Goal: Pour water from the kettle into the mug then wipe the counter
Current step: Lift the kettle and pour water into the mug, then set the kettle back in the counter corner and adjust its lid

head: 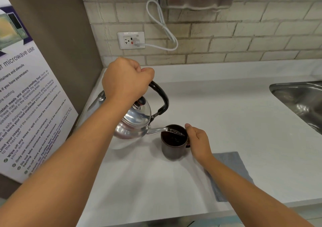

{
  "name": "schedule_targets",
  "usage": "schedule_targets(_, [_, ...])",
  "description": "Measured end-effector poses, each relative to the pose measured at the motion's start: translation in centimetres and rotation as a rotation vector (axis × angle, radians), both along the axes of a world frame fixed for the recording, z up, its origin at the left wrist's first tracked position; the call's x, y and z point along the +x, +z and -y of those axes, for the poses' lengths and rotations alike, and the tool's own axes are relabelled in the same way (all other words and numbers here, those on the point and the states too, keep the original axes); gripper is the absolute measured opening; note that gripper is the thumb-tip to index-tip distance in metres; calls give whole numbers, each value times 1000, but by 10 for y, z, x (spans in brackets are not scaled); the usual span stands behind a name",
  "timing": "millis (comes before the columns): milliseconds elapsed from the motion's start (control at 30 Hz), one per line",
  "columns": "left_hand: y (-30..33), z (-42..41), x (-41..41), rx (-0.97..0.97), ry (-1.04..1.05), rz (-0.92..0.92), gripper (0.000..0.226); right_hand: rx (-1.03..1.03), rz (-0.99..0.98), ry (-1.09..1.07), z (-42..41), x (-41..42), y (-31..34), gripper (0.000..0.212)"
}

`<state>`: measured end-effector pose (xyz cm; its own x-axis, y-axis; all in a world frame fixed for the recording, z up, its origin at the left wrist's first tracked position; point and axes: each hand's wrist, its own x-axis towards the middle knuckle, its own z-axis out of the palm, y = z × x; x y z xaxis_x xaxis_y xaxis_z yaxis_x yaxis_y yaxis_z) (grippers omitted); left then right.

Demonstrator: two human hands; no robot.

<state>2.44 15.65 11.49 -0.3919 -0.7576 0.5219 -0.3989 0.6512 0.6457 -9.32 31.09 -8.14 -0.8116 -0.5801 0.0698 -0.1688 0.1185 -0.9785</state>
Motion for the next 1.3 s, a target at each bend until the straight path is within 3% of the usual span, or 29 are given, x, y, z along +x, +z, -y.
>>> schedule_targets(367, [-19,26,14,214,4,-161,28,65,-43,-36,2,-3,0,54])
schedule_targets(533, [-24,41,19,343,13,-248,41,159,-90,20,-1,-11,7,56])
schedule_targets(700, [-18,62,24,499,33,-408,44,299,-300,54,2,-26,43,42])
schedule_targets(833, [-7,80,23,592,60,-512,35,203,-310,118,36,-26,101,38])
schedule_targets(1033, [-13,100,6,647,67,-593,38,-6,-397,298,115,-8,170,31])
schedule_targets(1300, [-46,143,-26,673,125,-628,28,32,-582,436,186,-26,150,28])
